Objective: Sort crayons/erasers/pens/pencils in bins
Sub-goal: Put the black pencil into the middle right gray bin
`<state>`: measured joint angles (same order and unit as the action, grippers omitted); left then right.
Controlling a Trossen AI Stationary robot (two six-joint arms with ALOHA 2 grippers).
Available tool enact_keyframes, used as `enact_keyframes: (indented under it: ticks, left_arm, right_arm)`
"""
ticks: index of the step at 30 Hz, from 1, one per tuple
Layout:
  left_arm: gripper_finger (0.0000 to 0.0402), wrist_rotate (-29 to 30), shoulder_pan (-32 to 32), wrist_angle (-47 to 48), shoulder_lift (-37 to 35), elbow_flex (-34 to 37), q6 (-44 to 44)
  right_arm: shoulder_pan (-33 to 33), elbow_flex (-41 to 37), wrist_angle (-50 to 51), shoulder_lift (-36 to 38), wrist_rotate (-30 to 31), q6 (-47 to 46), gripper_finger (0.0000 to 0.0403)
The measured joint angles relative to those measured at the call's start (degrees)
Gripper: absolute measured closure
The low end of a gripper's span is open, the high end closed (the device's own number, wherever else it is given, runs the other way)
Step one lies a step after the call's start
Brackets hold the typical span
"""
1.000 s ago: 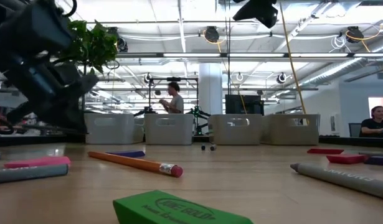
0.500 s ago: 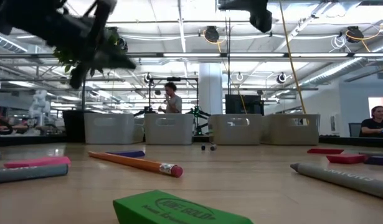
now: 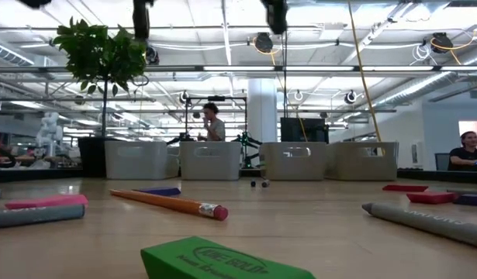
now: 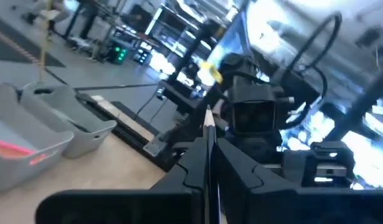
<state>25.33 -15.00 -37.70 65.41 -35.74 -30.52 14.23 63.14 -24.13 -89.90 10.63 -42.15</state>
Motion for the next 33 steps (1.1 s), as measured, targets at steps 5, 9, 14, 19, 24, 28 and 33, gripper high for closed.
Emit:
enact_keyframes:
  ticks: [5, 9, 14, 19, 24, 28, 33]
  left_arm:
    - [0.0376, -1.2, -1.1, 4.7, -0.1, -5.4, 4.6]
    - [0.0376, -1.4, -1.9, 4.4, -0.1, -6.5, 5.4]
    - [0.0376, -1.3, -2.0, 4.2, -0.1, -6.5, 5.2]
    - [0.0376, -0.4, -1.6, 3.6, -0.1, -6.5, 5.1]
    - [0.0376, 1.3, 0.0, 3.0, -0.1, -6.4, 4.4]
    - [0.0376, 1.7, 1.4, 2.2, 0.1, -6.4, 3.6]
    - [0.0376, 1.3, 1.9, -3.4, 2.2, -6.4, 3.5]
  right_arm:
    - [-0.7, 5.1, -0.1, -4.6, 0.2, 1.7, 0.0222]
    - [-1.9, 6.9, -5.7, -6.4, 1.7, 3.8, 0.0222]
    - [-4.1, 7.4, -9.1, -6.9, 1.7, 5.4, 0.0222]
    - [-5.3, 7.4, -11.6, -7.0, 1.3, 7.2, 0.0222]
    - [-5.3, 7.4, -12.8, -6.9, 1.2, 8.8, 0.0222]
    - [-5.3, 7.3, -13.3, -6.9, 1.3, 9.2, 0.0222]
    - [-5.9, 7.3, -13.9, -6.9, 1.3, 9.0, 0.0222]
